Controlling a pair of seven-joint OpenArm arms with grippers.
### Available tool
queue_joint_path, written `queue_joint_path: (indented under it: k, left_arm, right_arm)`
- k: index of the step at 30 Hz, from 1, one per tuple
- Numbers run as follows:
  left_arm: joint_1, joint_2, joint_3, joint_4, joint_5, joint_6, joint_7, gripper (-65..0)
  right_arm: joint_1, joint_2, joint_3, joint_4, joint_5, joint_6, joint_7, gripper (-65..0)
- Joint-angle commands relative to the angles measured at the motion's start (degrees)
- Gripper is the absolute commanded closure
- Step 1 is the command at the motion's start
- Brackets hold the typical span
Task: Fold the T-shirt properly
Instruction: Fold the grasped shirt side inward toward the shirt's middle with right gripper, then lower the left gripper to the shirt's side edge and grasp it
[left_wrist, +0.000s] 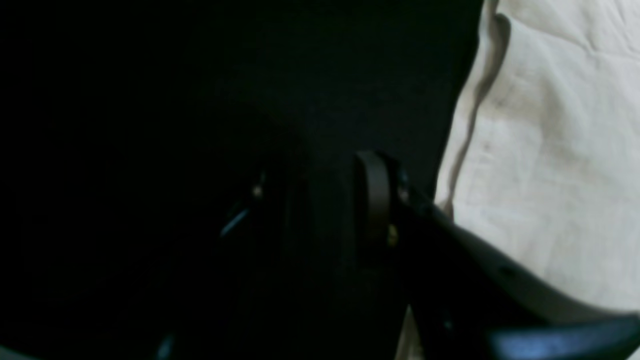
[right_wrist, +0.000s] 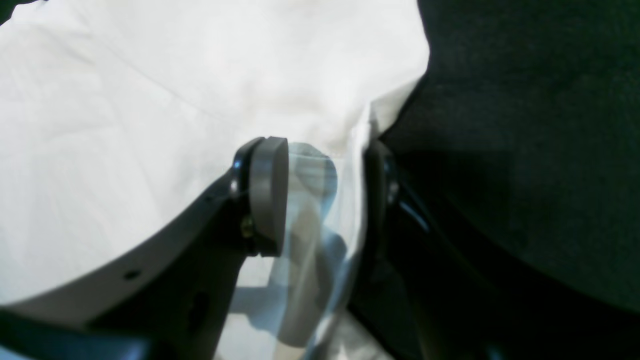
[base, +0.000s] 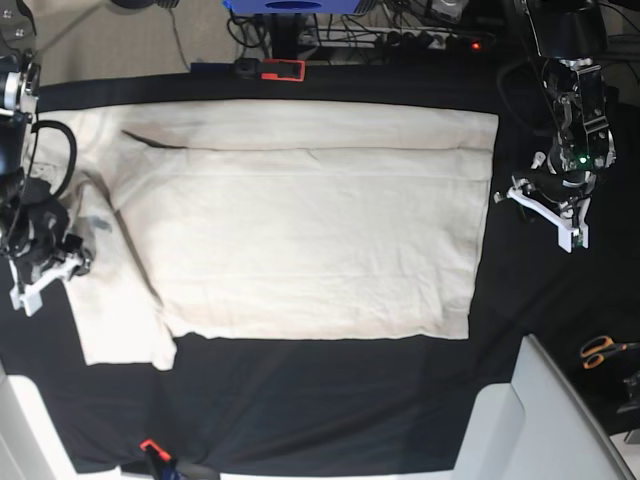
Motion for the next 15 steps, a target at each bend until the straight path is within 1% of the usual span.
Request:
queue_joint_path:
  k: [1, 6, 7, 9, 11, 15]
  left_arm:
    - [-0.6, -1.0, -0.4, 0.8, -0.3, 0.1, -1.1, -22.4]
    - [-0.6, -1.0, -0.4, 0.8, -0.3, 0.1, -1.1, -22.4]
    - [-0.6, -1.0, -0.4, 0.8, -0.2, 0.1, -1.1, -22.4]
    - [-0.6, -1.0, -0.3, 0.8, -0.2, 0.1, -1.1, -22.4]
    - [-0.6, -1.0, -0.1, 0.8, -0.2, 0.1, -1.1, -22.4]
    - [-2.3, -0.9, 0.1, 0.3, -0.2, 0.1, -0.9, -22.9]
  right_arm:
    - [1.3, 1.4, 0.2, 0.5, 0.6, 0.1, 0.8, -21.5]
    - [1.1, 1.6, 0.1, 0.5, 0.6, 0.0, 0.9, -20.6]
    - [1.1, 1.7, 0.1, 0.5, 0.6, 0.0, 0.9, -17.6]
    - [1.1, 1.7, 0.0, 0.5, 0.6, 0.0, 0.9, -8.3]
    - [1.1, 1.7, 0.0, 0.5, 0.6, 0.0, 0.9, -0.6]
    - [1.0, 1.6, 0.0, 0.5, 0.6, 0.0, 0.9, -0.6]
